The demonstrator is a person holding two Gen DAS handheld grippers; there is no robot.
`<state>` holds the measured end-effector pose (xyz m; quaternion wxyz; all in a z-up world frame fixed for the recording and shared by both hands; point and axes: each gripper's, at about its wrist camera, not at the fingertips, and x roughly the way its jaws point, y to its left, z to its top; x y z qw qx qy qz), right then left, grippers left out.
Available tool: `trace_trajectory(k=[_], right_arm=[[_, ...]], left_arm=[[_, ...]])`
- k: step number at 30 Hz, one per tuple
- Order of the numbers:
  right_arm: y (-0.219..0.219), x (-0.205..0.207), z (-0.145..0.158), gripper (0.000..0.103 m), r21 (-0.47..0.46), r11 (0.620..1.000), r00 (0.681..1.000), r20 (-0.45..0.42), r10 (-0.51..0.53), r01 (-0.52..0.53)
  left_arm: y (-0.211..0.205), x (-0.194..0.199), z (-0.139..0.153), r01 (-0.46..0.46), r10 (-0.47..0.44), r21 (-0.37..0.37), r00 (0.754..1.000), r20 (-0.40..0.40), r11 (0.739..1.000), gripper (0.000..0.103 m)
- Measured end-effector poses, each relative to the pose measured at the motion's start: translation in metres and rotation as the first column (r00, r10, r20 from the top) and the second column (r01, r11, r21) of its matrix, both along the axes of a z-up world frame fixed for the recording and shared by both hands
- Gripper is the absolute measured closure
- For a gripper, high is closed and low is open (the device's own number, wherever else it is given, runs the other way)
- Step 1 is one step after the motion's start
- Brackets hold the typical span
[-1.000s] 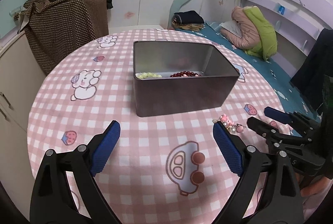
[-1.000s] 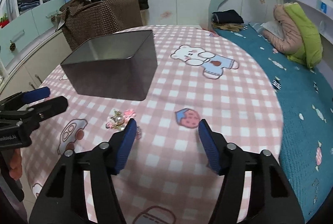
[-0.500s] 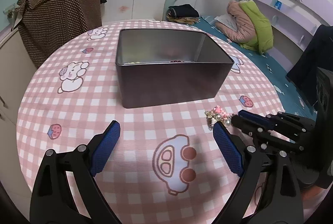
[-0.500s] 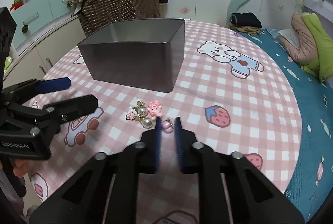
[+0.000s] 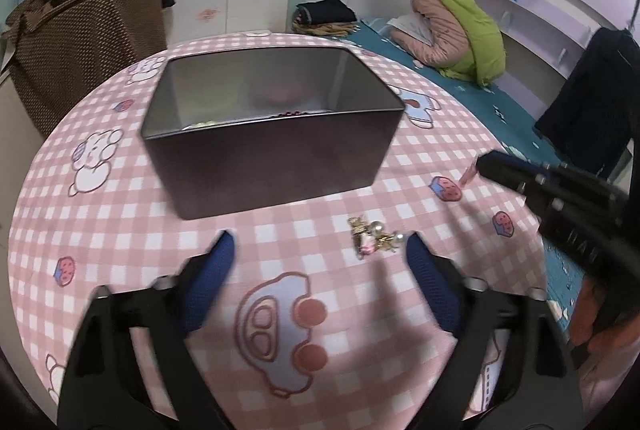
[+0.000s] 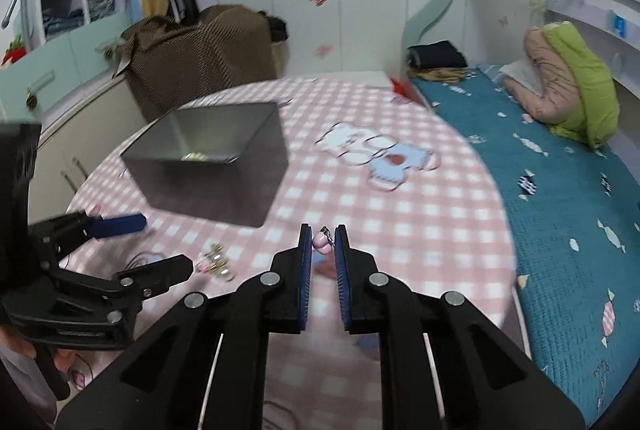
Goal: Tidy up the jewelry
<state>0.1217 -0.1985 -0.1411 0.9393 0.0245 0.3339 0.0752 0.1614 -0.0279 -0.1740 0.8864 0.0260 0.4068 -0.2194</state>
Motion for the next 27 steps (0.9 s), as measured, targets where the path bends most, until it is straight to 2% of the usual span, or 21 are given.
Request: trace_trajectory(k=[2,5,8,9,11,12,24,27], right_arm=[[-0.008,-0.001,0.002,0.092,0.006,1.000,1.000,0.006,-0.016,0.016],[-0.014,-0.002,0.000,0.092,0.011,1.000,1.000,0.005,-0.027,0.026],[-0.019,-0.001,-0.003,0.092,0.018,0.999,0.999,-0.008,-0.037,0.037],[-0.021,0.000,-0.004,0.092,0.020,0.999,0.999,-0.012,-0.039,0.040],[-0.023,0.000,-0.006,0.092,0.027,0.999,0.999,-0.018,-0.042,0.042],[-0.023,-0.001,-0.006,0.092,0.028,0.999,0.999,-0.019,-0.042,0.042],[-0.021,-0.004,-0.003,0.092,0.035,0.999,0.999,-0.008,-0.039,0.039],[-0.018,-0.005,0.001,0.092,0.034,0.999,0.999,-0.002,-0.032,0.032]], left_arm=[[-0.006,0.003,-0.004,0.012,-0.012,0.010,1.000,-0.011,1.000,0.034],[-0.013,0.006,-0.009,0.030,-0.030,0.008,0.999,-0.029,1.000,0.047],[-0.015,0.007,-0.010,0.054,-0.054,-0.003,0.998,-0.037,0.999,0.065],[-0.015,0.008,-0.011,0.061,-0.062,-0.017,0.997,-0.045,0.998,0.077],[-0.014,0.009,-0.012,0.067,-0.069,-0.033,0.996,-0.051,0.997,0.081],[-0.014,0.008,-0.012,0.076,-0.077,-0.036,0.996,-0.051,0.996,0.088],[0.007,-0.003,-0.002,0.031,-0.033,-0.068,0.999,-0.023,0.997,0.088],[0.012,-0.006,0.004,0.014,-0.014,-0.056,1.000,-0.001,0.998,0.088]])
